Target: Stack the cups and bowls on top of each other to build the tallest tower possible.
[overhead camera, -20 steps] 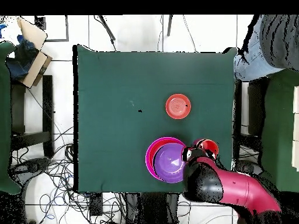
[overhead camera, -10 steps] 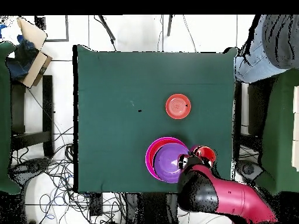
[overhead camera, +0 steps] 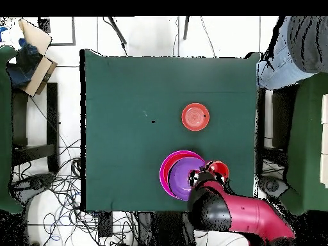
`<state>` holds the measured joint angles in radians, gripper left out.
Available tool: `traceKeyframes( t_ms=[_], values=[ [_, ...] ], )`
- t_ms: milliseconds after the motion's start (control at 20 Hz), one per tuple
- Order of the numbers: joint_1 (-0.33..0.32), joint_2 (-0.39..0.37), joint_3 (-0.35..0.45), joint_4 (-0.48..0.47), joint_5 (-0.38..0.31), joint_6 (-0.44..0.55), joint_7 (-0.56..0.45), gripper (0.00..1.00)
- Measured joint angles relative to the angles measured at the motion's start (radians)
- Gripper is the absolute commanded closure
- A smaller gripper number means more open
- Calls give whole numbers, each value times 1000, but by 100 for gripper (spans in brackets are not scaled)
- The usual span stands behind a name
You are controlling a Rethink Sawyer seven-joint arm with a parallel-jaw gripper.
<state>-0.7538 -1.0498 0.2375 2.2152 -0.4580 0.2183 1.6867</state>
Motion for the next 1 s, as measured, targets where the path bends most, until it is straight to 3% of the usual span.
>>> traceKeyframes(
  t_ms=[700, 1000],
  values=[
    [191, 33, -132, 15, 1, -63, 41, 100],
    [282, 95, -204, 16, 1, -158, 94, 100]
  ],
)
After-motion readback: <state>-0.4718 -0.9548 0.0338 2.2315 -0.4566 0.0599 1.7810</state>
